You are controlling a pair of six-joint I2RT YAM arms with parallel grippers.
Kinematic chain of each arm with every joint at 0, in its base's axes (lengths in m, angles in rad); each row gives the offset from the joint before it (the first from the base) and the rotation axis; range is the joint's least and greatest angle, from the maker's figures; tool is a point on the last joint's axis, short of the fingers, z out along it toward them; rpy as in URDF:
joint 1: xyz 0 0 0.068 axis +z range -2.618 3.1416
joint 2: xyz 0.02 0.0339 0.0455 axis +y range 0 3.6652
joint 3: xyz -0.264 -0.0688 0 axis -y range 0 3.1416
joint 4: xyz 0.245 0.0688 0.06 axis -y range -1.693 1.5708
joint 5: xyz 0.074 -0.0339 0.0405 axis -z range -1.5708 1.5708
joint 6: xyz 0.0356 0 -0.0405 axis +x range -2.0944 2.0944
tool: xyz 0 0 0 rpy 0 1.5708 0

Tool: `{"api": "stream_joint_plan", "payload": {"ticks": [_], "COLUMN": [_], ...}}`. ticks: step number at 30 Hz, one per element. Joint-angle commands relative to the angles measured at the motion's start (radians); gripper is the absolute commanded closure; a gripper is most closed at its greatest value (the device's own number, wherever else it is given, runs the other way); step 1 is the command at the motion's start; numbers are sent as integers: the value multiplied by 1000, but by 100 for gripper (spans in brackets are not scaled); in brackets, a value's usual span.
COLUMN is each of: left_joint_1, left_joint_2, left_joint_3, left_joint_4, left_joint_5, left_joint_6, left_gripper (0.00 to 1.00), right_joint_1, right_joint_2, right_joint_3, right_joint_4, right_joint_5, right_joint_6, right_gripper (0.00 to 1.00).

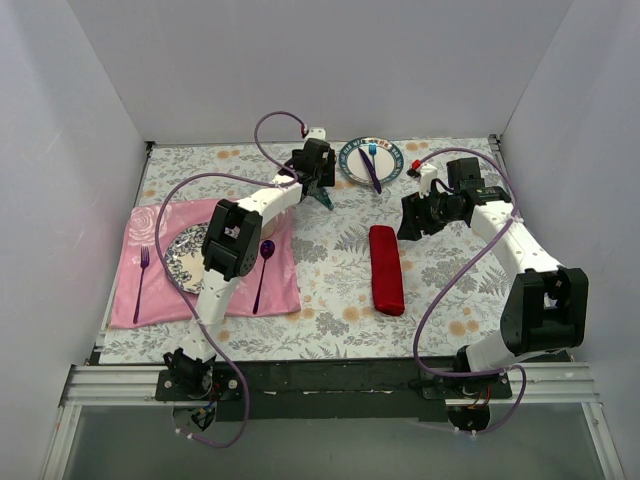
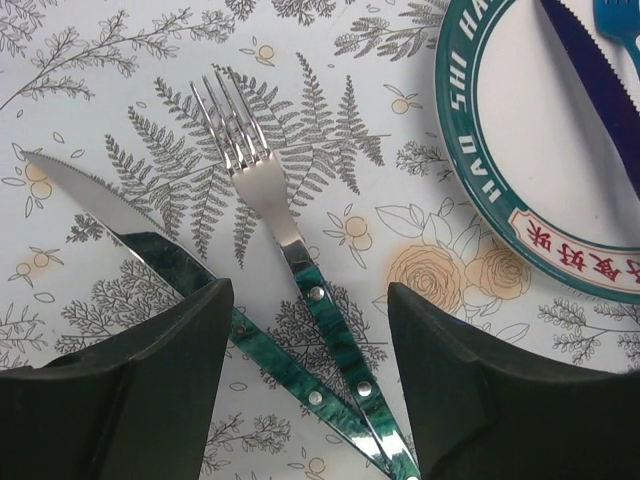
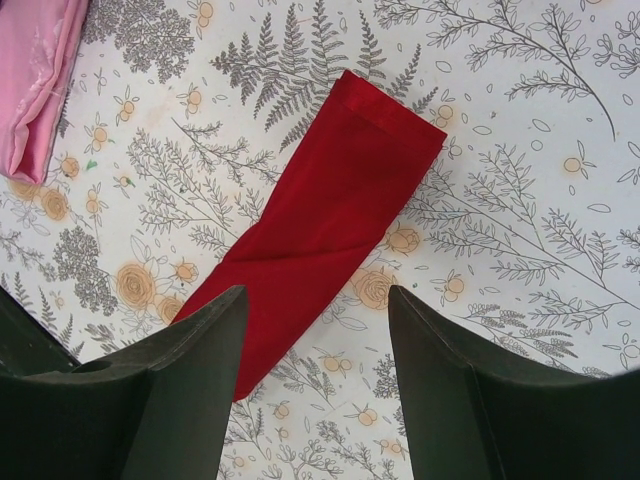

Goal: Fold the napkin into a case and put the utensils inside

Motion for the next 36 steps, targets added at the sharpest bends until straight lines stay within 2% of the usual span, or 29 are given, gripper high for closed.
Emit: {"api": "stream_joint_plan", "payload": {"ticks": [1,12,15,16,19,20,22,23,26,31,35,36], "left_joint_1": [-2,-8,-8,-8,-7,-7,-8,-7,-8,-10,-34,-47], "left_joint_2": [29,80,100,104,112,110,86,75,17,-136,-302,-334], "left_joint_3": [44,50,61,73,96,99,96,93,73,32,-114,-149], "left_joint_4": [23,14,14,14,0,-1,0,3,34,197,366,400], "left_joint_5": [-13,-24,-36,-42,-87,-105,-113,-109,-90,-60,-26,-30], "left_joint_6": [26,30,35,37,35,35,32,29,27,64,141,193], "left_gripper": [38,44,51,58,70,78,85,93,100,100,100,100], "right_joint_1": [1,1,0,0,-2,-2,-2,-2,-2,-2,-2,-2], "right_joint_2": [13,31,33,33,36,36,39,37,39,68,105,128], "right_joint_3": [46,67,67,69,75,80,86,90,112,221,374,456], "right_joint_4": [24,27,27,24,21,21,21,21,39,57,84,109], "right_joint_5": [4,11,14,16,16,14,7,1,-22,-53,-62,-56], "right_joint_6": [3,6,6,6,4,4,6,7,32,96,157,192], "right_gripper": [33,33,33,33,33,33,33,33,33,33,31,29]}}
